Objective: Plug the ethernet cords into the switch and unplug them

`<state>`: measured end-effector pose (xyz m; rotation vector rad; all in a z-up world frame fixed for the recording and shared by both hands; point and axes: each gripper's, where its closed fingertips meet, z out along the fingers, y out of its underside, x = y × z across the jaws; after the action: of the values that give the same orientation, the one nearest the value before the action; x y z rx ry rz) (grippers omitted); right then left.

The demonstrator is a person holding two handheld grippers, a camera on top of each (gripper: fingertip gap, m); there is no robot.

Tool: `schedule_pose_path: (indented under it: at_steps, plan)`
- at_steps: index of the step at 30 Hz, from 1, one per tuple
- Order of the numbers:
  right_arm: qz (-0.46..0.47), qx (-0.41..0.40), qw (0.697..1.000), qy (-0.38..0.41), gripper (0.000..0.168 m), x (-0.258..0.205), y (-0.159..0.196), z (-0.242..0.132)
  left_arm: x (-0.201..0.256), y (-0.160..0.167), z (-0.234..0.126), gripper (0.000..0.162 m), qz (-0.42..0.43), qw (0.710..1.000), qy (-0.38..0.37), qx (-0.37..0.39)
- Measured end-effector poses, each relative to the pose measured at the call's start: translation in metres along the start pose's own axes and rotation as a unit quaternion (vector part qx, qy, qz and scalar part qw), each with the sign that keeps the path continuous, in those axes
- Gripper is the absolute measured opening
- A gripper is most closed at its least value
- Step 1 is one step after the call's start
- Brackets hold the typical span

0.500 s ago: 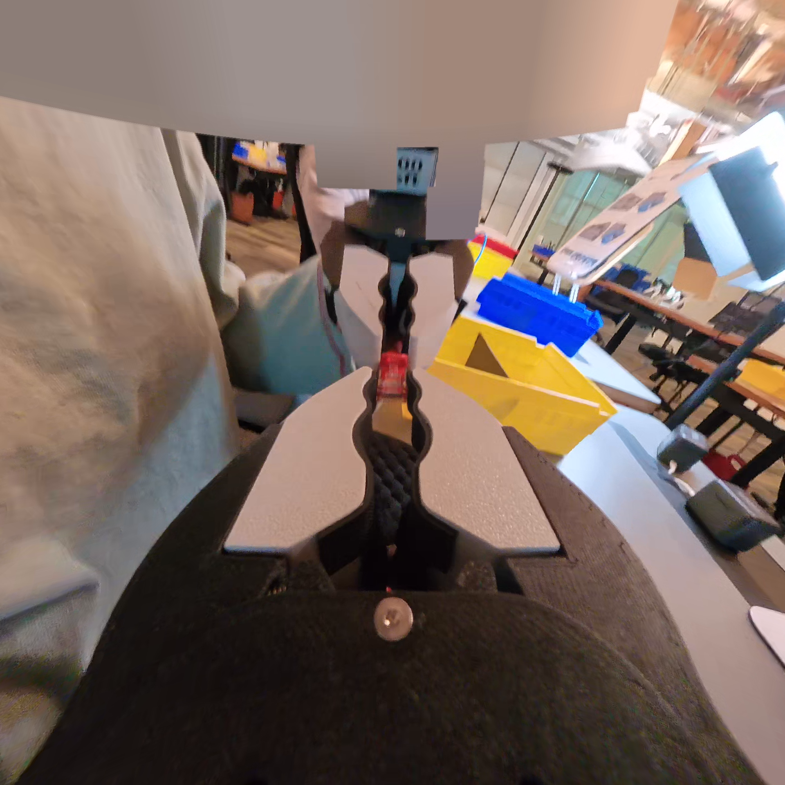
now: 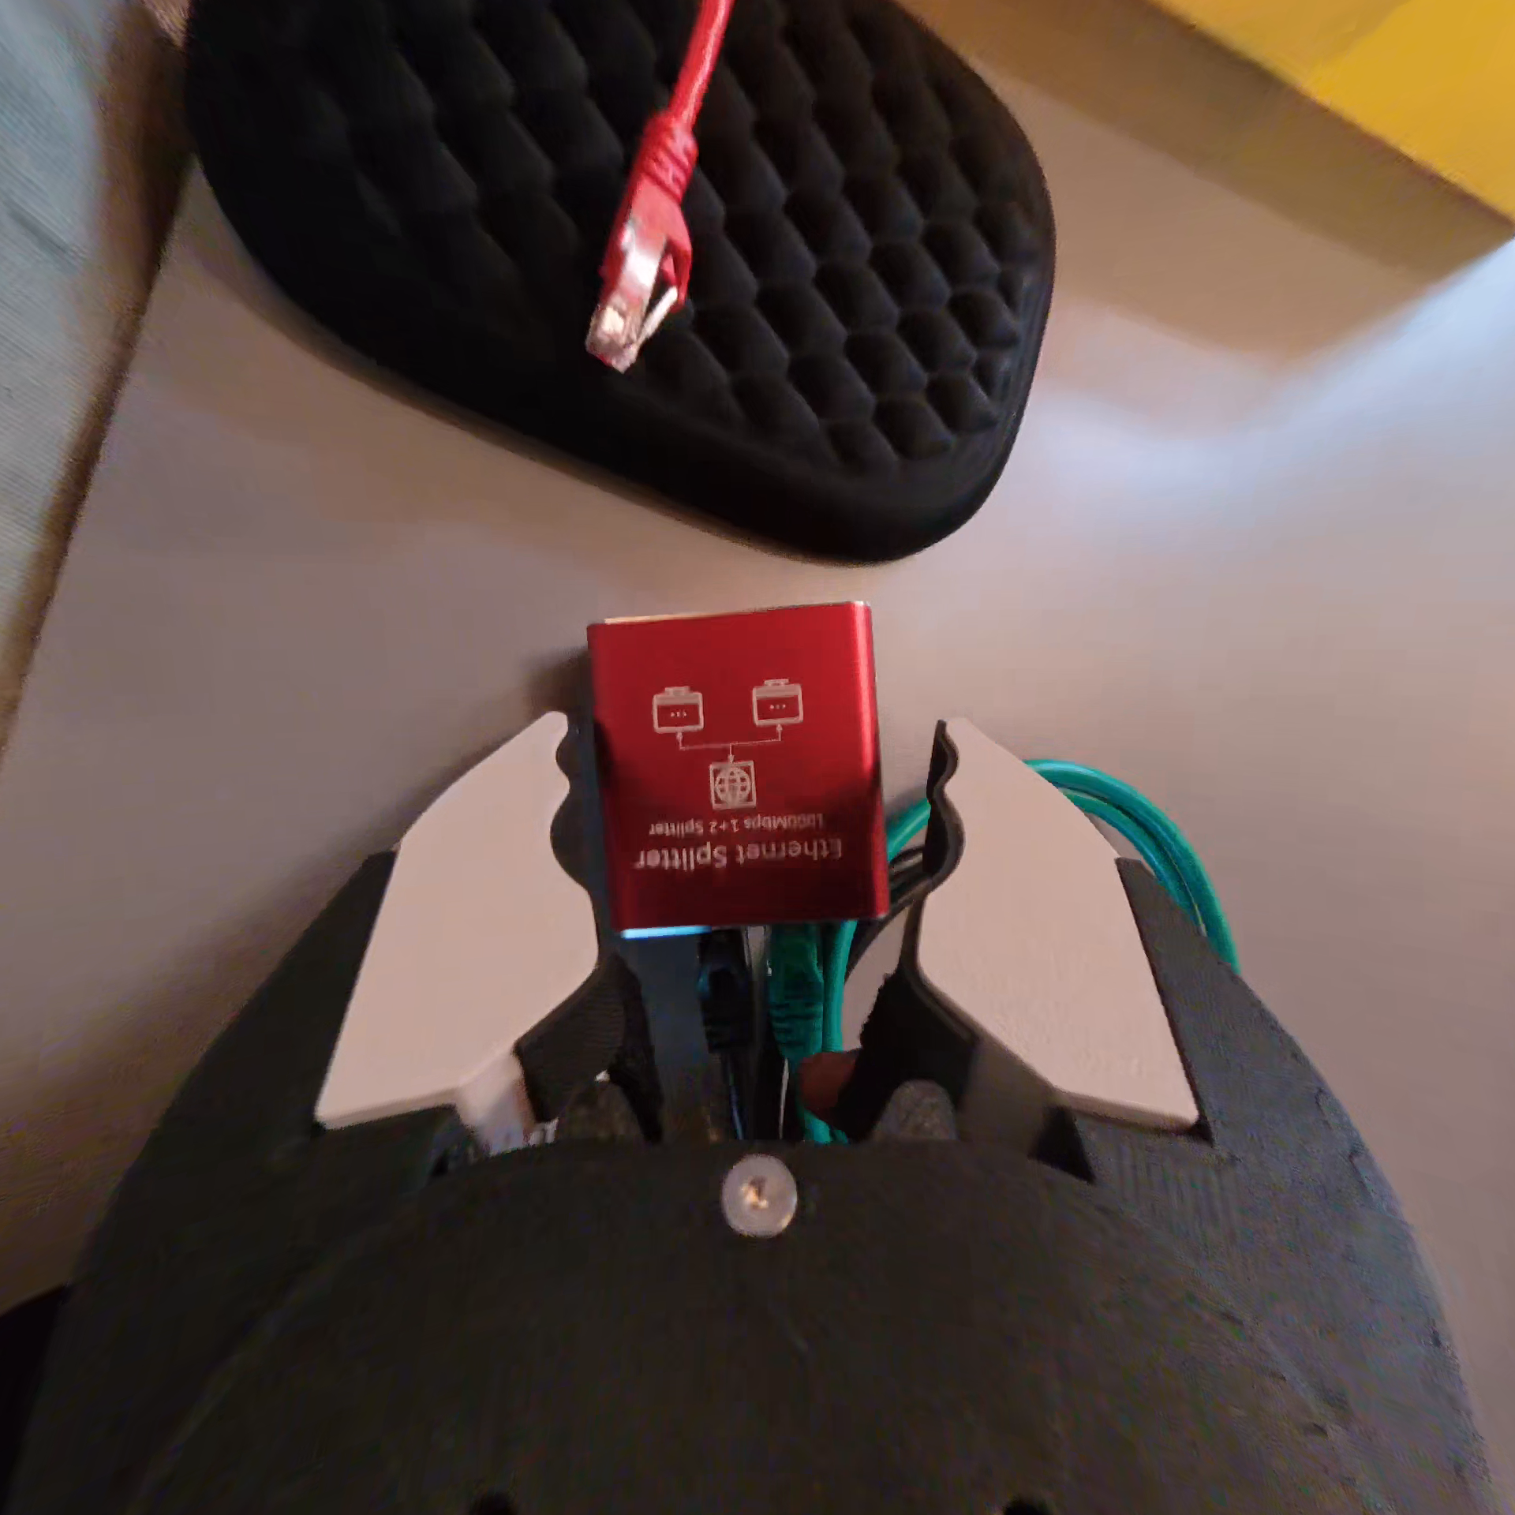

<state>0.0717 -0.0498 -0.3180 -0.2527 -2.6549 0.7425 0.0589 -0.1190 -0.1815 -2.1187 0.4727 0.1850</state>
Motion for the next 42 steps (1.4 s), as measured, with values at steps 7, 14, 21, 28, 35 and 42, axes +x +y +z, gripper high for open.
schedule_pose_path:
  at_steps: [7, 14, 21, 28, 35, 42]
  plan:
    - [0.040, 0.037, 0.998, -0.042, 0.070, -0.005, -0.004, 0.005, -0.003, 0.018, 0.017, 0.009, 0.006, 0.999, -0.031, -0.038]
    - [0.116, 0.073, 0.991, 0.010, 0.069, 0.019, -0.012, -0.046, 0.000, 0.037, 0.055, 0.009, 0.043, 0.991, -0.066, -0.110]
    - [0.150, 0.079, 0.985, 0.004, 0.069, 0.023, -0.015, -0.049, 0.000, 0.033, 0.071, 0.010, 0.027, 0.995, -0.041, -0.092]
    - [0.139, 0.079, 0.987, 0.007, 0.069, 0.022, -0.017, -0.044, 0.002, 0.031, 0.074, 0.010, -0.005, 0.996, 0.011, -0.089]
    - [0.142, 0.074, 0.987, 0.006, 0.069, 0.021, -0.015, -0.040, 0.002, 0.033, 0.079, 0.010, 0.040, 0.994, 0.005, -0.105]
    - [0.139, 0.056, 0.989, 0.003, 0.069, 0.021, -0.013, -0.036, 0.003, 0.033, 0.079, 0.010, 0.054, 0.993, -0.002, -0.106]
